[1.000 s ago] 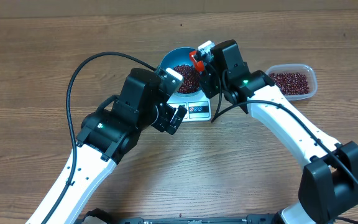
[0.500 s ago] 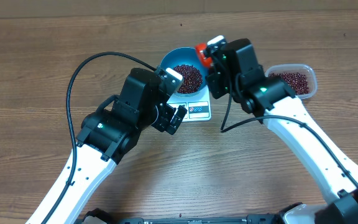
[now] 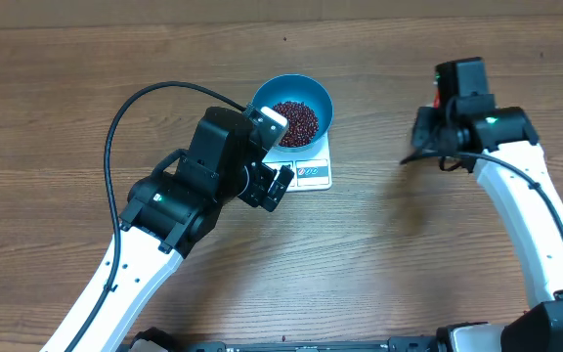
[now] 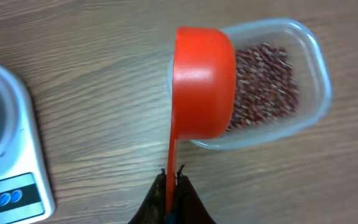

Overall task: Scoop item into bowl and weigh 150g on scale
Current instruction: 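Carry the empty scoop right back over the bean tub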

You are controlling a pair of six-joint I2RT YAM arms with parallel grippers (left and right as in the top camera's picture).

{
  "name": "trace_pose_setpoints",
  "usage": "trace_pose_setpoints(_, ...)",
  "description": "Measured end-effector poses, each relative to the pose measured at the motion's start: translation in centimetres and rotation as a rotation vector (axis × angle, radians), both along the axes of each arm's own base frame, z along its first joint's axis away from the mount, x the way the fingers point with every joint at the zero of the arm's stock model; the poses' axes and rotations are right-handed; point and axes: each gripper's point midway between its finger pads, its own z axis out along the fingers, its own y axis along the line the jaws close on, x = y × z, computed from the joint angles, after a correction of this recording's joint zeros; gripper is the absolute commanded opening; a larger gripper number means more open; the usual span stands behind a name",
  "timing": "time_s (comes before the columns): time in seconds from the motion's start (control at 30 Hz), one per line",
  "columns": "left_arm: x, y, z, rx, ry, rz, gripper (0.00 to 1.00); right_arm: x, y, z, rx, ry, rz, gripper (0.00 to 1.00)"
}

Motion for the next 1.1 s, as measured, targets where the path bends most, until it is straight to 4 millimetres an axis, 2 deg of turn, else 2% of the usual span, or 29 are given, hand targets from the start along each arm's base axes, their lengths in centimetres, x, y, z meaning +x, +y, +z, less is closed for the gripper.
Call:
trace_pose_setpoints(0.17,0.0,0.0,0.0,0.000,0.000,0.000,1.00,-0.7,-3.0,-0.4,0.002,0.032,-0.094,0.04)
trace_pose_setpoints(0.23,0.0,0.0,0.0,0.000,0.000,0.000,1.00,-0.9,-3.5,-0.6,0.001,0.045,-0.109,0.04)
trace_pose_setpoints(0.67,0.0,0.0,0.0,0.000,0.000,0.000,0.99,-0.1,-3.5,-4.3,-0.007,0.137,-0.114,0.04)
trace_pose_setpoints(1.1,0.0,0.0,0.0,0.000,0.000,0.000,0.99,0.4,-3.5,-4.2,-0.003,0.114,-0.118,0.04)
